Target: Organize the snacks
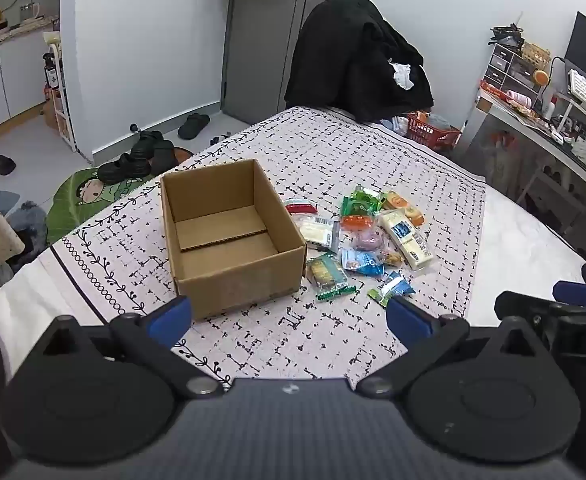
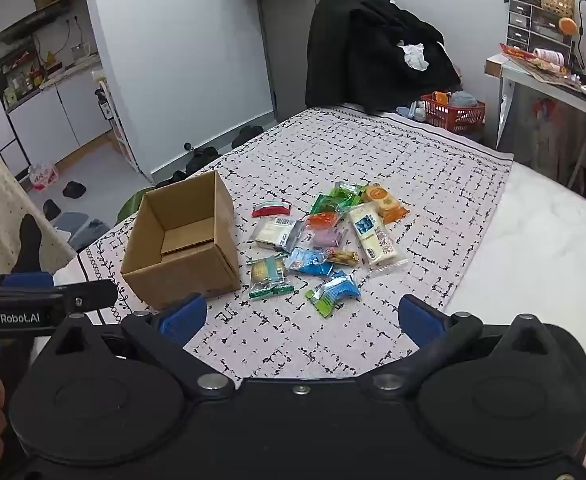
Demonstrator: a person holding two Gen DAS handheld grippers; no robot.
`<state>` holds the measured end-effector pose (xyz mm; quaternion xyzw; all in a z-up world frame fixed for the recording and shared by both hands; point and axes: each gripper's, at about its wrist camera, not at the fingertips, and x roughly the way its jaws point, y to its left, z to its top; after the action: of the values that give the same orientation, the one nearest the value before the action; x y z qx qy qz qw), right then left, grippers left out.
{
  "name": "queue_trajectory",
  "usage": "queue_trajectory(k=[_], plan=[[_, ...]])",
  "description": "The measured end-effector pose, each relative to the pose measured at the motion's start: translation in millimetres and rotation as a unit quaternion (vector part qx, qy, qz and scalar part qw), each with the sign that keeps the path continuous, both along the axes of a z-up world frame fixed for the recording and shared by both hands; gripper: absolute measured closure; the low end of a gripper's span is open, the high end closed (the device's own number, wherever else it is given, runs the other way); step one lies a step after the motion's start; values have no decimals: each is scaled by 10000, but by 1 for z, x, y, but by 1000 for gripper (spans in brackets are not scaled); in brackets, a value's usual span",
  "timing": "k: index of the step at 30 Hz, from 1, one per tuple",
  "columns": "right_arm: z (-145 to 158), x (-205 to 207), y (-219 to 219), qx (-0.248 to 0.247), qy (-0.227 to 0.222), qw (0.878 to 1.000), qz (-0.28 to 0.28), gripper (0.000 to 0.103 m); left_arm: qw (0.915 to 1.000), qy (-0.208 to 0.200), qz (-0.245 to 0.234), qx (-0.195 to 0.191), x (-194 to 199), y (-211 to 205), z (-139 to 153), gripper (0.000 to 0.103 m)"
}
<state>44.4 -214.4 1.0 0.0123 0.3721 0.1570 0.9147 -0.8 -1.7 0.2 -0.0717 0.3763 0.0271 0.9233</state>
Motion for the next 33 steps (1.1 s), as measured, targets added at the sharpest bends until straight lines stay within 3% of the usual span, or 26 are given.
queue_trajectory(k=[9, 33], plan=[[-3, 0, 1, -78, 188, 9998, -2, 0, 10000, 9, 22, -92, -2, 2, 7, 0], [2, -8, 3, -139, 79, 9999, 57, 0, 9999, -75, 18, -112, -7, 1, 10, 0]])
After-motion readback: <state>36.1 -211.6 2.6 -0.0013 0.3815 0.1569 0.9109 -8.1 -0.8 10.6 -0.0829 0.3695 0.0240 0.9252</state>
